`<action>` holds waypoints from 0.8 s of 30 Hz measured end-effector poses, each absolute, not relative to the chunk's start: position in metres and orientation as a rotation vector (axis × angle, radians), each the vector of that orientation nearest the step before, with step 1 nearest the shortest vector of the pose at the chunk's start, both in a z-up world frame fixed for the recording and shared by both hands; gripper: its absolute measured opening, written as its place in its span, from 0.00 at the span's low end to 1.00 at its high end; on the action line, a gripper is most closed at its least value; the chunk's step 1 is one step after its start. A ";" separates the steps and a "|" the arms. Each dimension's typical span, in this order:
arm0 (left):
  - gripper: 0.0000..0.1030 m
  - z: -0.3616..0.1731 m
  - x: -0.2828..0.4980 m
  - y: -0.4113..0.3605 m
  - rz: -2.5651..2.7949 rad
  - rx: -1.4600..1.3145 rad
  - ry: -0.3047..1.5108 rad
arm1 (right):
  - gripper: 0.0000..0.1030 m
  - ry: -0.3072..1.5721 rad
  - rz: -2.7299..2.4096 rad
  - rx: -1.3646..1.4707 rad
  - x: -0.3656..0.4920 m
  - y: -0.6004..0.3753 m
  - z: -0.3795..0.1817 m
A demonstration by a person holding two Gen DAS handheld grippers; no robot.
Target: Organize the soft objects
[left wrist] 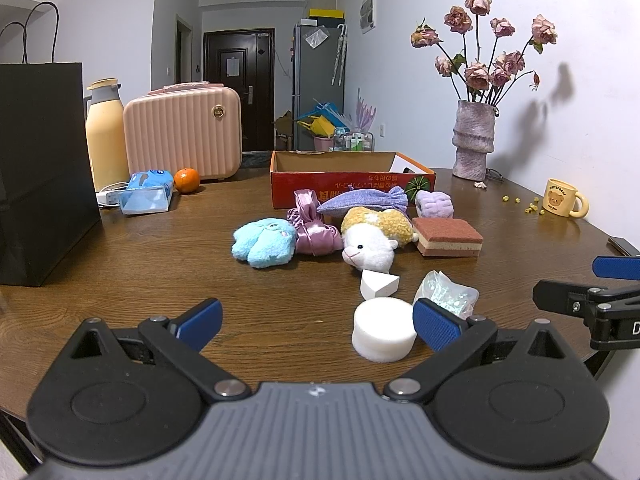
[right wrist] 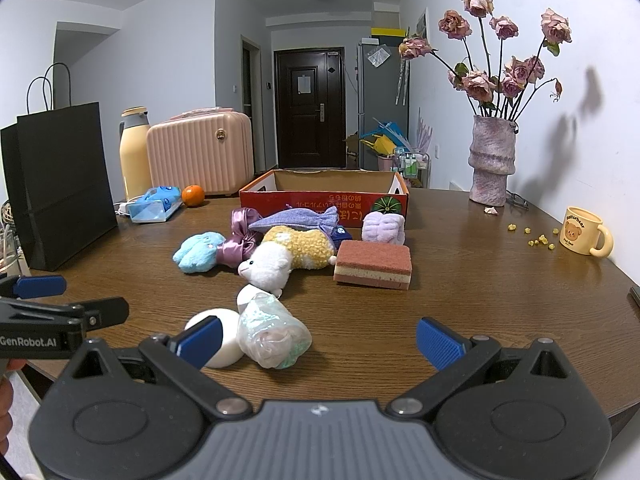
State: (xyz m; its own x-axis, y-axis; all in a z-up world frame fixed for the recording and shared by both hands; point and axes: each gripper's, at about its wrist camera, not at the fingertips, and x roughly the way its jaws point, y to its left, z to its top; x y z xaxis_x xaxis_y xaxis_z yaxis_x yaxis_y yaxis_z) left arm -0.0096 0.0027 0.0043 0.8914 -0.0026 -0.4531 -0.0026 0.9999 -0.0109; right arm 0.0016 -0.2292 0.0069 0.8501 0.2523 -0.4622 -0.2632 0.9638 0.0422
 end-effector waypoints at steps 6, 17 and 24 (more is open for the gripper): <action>1.00 0.005 -0.010 0.003 0.000 -0.012 0.470 | 1.00 0.484 0.274 -0.024 0.002 -0.229 0.006; 1.00 0.009 -0.008 0.008 0.007 -0.016 0.471 | 1.00 0.493 0.285 -0.028 0.003 -0.226 0.006; 1.00 0.007 -0.007 0.010 0.010 -0.013 0.472 | 1.00 0.503 0.296 -0.038 0.011 -0.222 0.000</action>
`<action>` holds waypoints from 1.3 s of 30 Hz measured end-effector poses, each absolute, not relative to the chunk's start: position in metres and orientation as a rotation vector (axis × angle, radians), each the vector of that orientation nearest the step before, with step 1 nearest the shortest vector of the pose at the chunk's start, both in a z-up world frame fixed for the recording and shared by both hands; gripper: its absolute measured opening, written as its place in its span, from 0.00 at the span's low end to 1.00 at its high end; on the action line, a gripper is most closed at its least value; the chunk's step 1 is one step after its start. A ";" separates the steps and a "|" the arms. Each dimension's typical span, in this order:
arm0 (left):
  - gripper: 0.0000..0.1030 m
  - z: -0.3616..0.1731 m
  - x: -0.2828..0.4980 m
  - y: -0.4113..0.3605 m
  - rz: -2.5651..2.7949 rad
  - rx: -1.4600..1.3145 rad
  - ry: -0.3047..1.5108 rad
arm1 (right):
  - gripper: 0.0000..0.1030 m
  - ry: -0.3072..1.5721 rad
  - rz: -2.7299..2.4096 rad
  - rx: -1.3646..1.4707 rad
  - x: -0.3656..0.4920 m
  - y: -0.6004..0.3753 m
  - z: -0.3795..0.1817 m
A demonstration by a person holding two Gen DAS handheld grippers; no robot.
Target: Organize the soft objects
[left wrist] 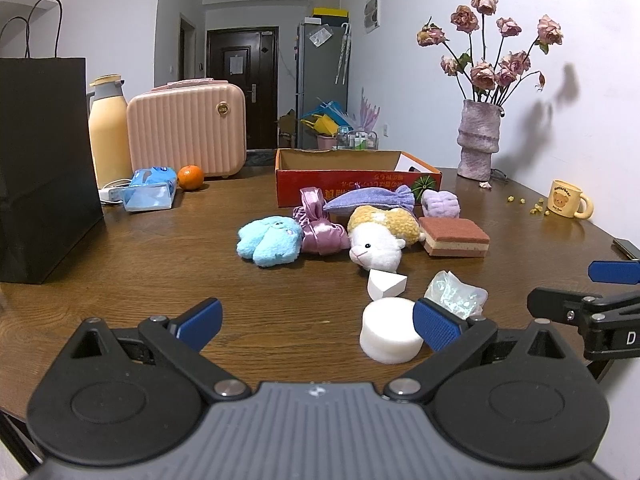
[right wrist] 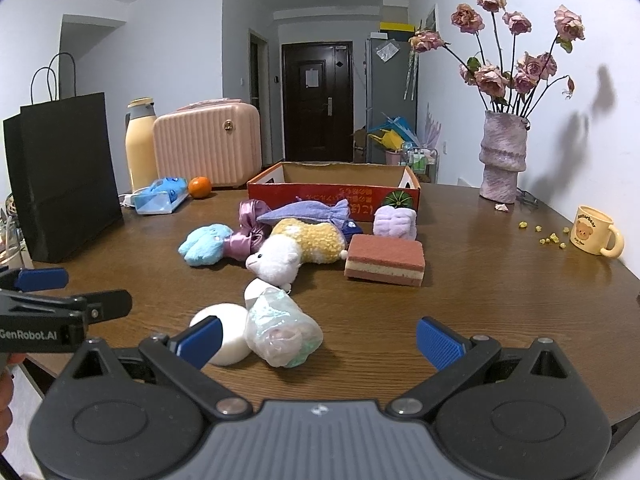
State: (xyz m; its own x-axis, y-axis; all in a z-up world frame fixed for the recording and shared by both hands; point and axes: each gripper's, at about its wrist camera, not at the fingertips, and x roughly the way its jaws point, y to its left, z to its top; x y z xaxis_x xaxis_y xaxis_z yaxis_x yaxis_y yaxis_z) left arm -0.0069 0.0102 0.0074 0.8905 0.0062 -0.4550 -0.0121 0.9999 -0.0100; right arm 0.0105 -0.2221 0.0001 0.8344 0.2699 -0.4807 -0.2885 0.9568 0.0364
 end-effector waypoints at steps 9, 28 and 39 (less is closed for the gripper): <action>1.00 0.000 0.002 0.016 0.013 -0.022 0.476 | 1.00 0.519 0.309 -0.070 0.022 -0.210 -0.006; 1.00 -0.016 0.021 0.030 0.040 -0.049 0.508 | 0.98 0.571 0.334 -0.097 0.055 -0.192 -0.026; 1.00 -0.025 0.033 0.036 0.056 -0.063 0.535 | 0.88 0.603 0.392 -0.105 0.077 -0.182 -0.043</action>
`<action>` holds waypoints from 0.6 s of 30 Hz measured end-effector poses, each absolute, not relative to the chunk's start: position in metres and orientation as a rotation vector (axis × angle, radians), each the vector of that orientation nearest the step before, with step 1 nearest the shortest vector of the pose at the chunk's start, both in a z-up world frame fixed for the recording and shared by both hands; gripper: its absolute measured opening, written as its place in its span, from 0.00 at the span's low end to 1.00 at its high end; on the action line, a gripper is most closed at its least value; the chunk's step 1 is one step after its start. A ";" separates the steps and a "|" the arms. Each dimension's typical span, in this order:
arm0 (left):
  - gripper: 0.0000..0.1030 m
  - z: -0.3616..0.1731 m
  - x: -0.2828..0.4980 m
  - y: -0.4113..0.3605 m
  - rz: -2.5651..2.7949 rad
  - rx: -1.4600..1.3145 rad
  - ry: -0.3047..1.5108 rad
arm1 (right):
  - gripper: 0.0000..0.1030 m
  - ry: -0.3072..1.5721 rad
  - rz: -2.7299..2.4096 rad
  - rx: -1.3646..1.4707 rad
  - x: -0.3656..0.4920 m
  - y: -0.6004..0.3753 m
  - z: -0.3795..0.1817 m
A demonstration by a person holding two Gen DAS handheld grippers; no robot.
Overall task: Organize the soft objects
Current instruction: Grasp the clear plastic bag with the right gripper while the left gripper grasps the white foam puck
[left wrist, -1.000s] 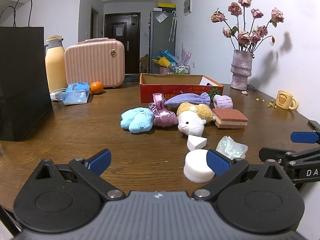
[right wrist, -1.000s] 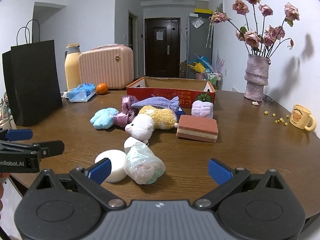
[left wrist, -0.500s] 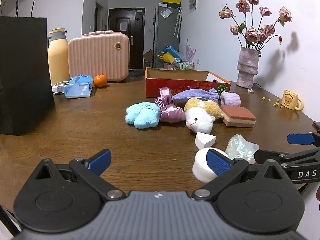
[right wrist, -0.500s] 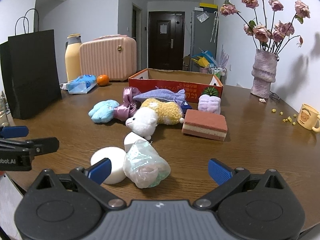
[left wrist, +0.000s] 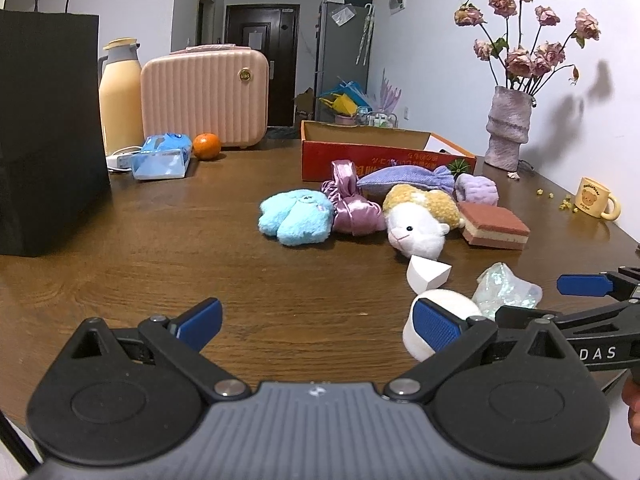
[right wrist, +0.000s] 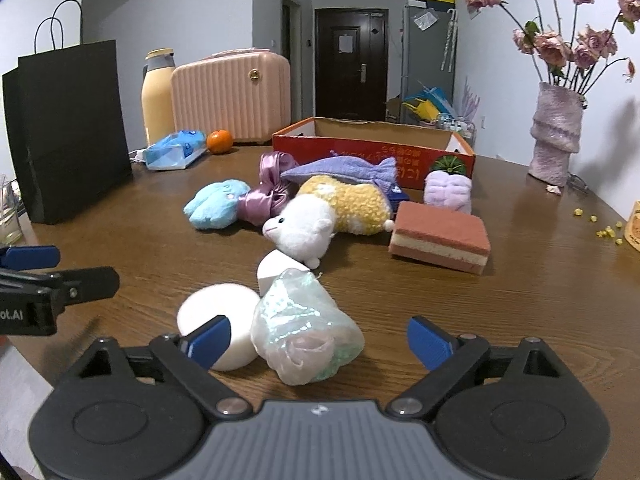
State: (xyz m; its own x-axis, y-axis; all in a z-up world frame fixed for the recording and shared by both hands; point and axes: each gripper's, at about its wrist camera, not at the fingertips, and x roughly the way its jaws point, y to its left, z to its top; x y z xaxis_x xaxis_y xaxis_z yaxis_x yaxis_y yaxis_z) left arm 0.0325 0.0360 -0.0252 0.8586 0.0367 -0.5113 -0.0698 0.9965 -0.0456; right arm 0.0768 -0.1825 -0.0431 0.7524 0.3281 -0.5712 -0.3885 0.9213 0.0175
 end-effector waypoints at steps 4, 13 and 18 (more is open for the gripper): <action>1.00 -0.029 0.036 0.038 0.060 -0.070 0.545 | 0.78 0.623 0.413 -0.101 0.086 -0.179 -0.049; 1.00 -0.033 0.043 0.039 0.056 -0.078 0.558 | 0.50 0.611 0.490 -0.064 0.091 -0.179 -0.054; 1.00 -0.034 0.045 0.038 0.052 -0.082 0.564 | 0.38 0.609 0.508 -0.038 0.089 -0.183 -0.053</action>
